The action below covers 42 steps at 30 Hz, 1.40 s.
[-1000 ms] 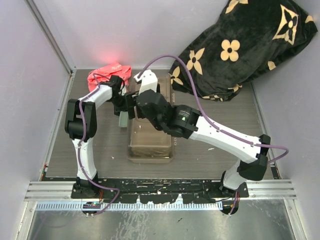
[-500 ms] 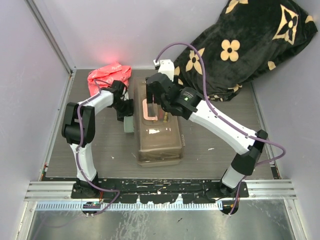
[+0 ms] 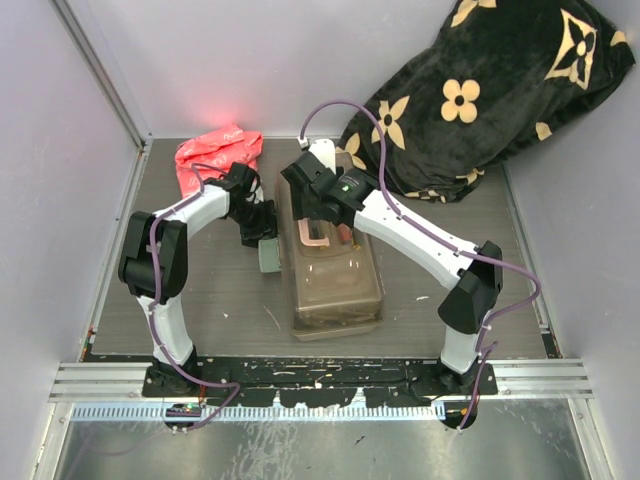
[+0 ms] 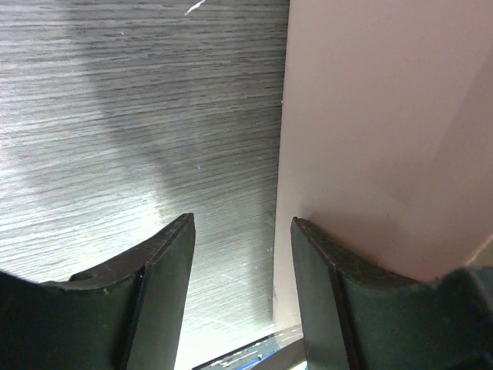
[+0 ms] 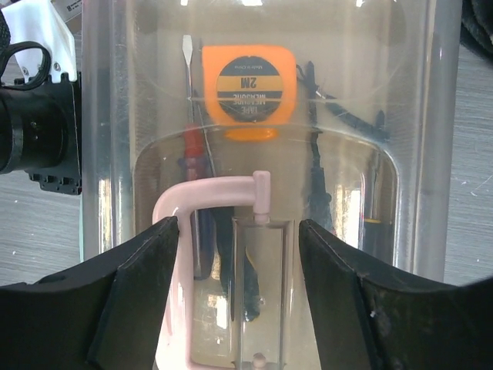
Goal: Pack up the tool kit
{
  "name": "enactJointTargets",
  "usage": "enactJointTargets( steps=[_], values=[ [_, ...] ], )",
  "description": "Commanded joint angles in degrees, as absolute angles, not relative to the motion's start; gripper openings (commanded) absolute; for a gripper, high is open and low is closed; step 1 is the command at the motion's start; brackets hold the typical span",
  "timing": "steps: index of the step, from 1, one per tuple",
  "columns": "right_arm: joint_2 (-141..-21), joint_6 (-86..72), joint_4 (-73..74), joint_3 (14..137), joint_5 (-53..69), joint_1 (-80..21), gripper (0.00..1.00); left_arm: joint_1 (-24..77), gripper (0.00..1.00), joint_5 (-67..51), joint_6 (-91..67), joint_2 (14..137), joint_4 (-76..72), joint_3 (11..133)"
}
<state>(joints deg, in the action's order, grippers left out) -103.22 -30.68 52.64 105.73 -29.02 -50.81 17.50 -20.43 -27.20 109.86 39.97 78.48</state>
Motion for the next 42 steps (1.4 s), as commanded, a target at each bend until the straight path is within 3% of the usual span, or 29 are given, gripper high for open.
enactJointTargets(
  steps=[1,17,24,42],
  values=[
    [-100.4,-33.0,57.5,107.1,-29.3,-50.5,0.68,18.4,0.55,-24.0,-27.6,107.9,38.1,79.5],
    [-96.7,-35.3,58.9,95.1,-22.0,-48.6,0.53,15.5,0.59,-26.0,-27.2,107.3,36.6,81.0],
    [-96.8,-34.5,58.0,94.4,-20.8,-47.8,0.52,11.3,0.59,-38.7,-32.3,102.9,26.9,71.9],
    [-96.5,-34.1,57.5,93.5,-19.2,-47.1,0.52,1.7,0.6,-53.7,-50.7,90.1,-6.2,43.8]
  ],
)
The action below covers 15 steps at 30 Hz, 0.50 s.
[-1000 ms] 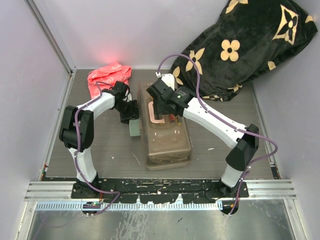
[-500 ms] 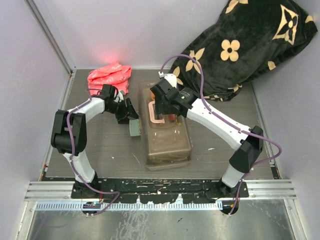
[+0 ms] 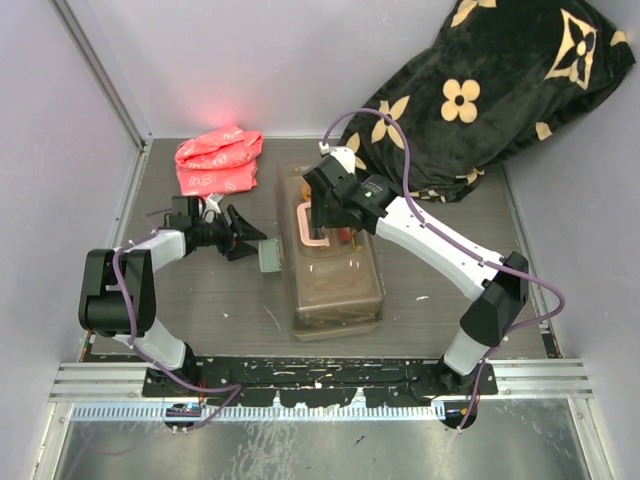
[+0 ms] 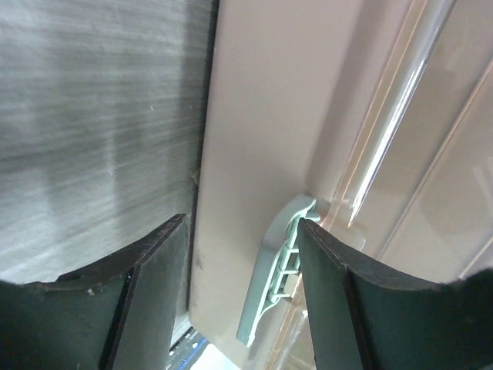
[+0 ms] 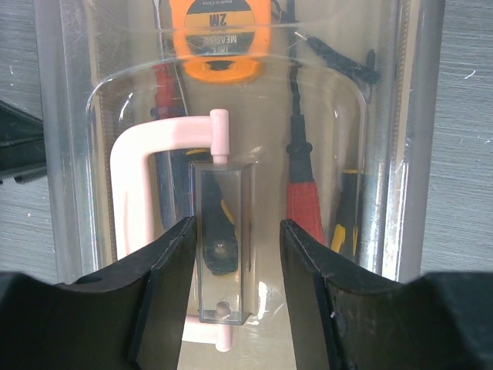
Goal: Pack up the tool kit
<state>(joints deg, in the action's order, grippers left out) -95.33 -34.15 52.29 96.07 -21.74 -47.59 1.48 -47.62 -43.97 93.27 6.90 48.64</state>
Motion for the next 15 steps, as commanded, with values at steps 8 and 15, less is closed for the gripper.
enactJointTargets(
  steps=[8,15],
  values=[
    [-96.3,-34.5,57.5,92.8,-18.4,-47.2,0.52,1.7,0.62,-56.9,-63.8,89.8,-28.0,35.3],
    [-96.7,-34.6,57.5,92.9,-18.0,-47.1,0.52,1.7,0.62,-59.7,-67.5,90.2,-33.7,34.4]
  ],
)
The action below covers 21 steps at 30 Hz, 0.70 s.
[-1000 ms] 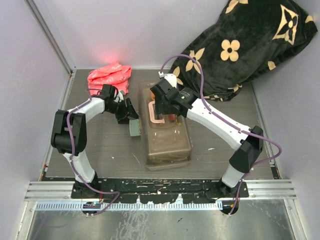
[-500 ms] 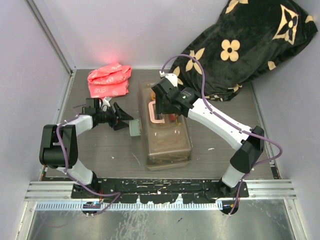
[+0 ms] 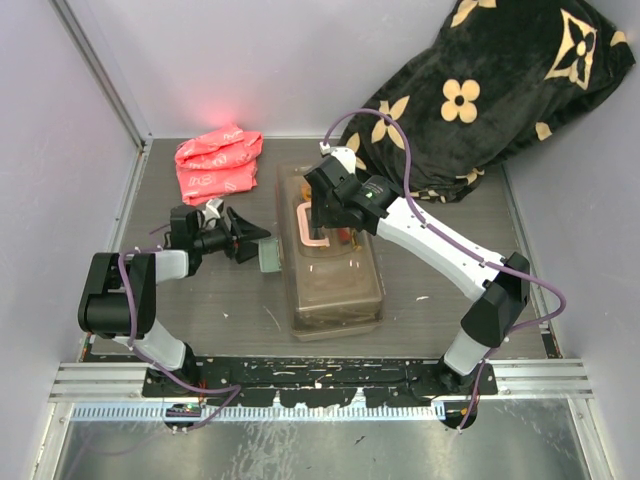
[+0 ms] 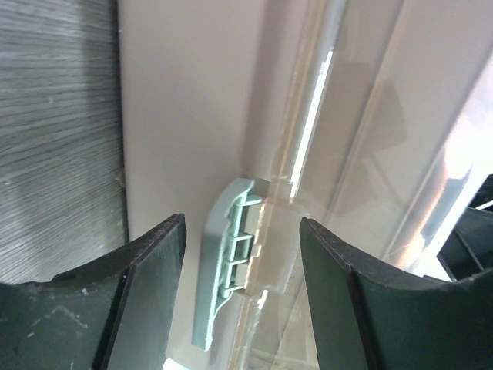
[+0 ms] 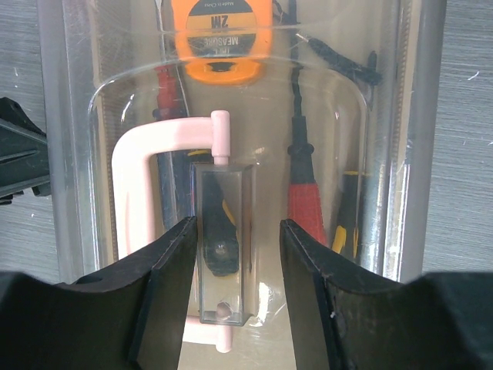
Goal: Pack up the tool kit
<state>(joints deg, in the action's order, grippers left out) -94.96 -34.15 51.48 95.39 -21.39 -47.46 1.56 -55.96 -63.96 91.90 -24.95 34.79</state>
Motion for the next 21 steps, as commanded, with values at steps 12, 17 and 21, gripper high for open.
enactJointTargets(
  steps=[12,17,21],
  values=[
    [-97.6,-34.4,57.3,93.5,-17.0,-47.1,0.52,5.1,0.68,-63.4,-68.7,87.2,-34.5,30.8],
    [-97.6,-34.3,57.3,93.5,-16.7,-47.1,0.51,8.6,0.73,-63.2,-66.6,84.5,-31.8,30.7],
    [-97.6,-34.3,57.2,93.4,-16.6,-47.1,0.51,9.9,0.73,-63.3,-67.2,85.7,-34.0,31.6]
  ],
)
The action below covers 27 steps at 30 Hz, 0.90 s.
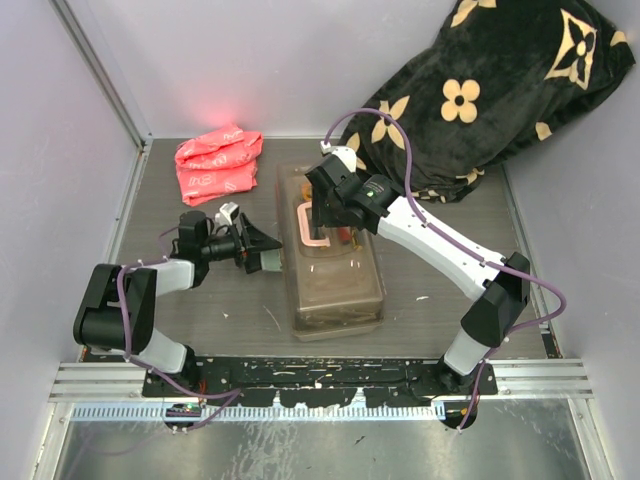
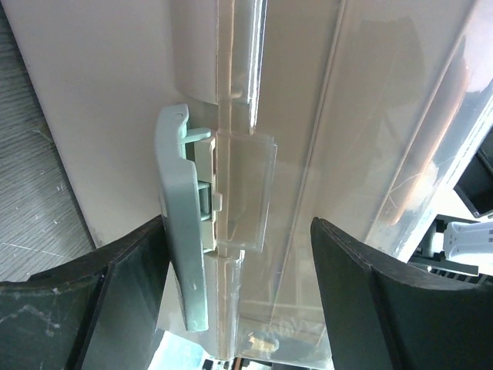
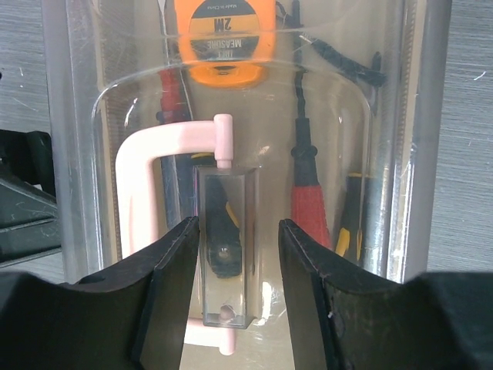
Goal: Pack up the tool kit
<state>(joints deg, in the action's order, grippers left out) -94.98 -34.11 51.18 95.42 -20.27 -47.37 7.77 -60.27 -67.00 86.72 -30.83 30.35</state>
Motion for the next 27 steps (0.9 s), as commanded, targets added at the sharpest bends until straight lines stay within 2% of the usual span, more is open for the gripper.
enactJointTargets(
  steps=[1,27],
  values=[
    [-97.6,-34.3,57.2,93.4,-16.5,-47.1,0.51,9.9,0.73,-63.4,-68.4,86.1,-35.8,31.8],
    [-97.7,-34.1,56.9,92.8,-16.0,-47.1,0.48,10.0,0.7,-64.7,-72.2,78.7,-35.9,32.4]
  ],
)
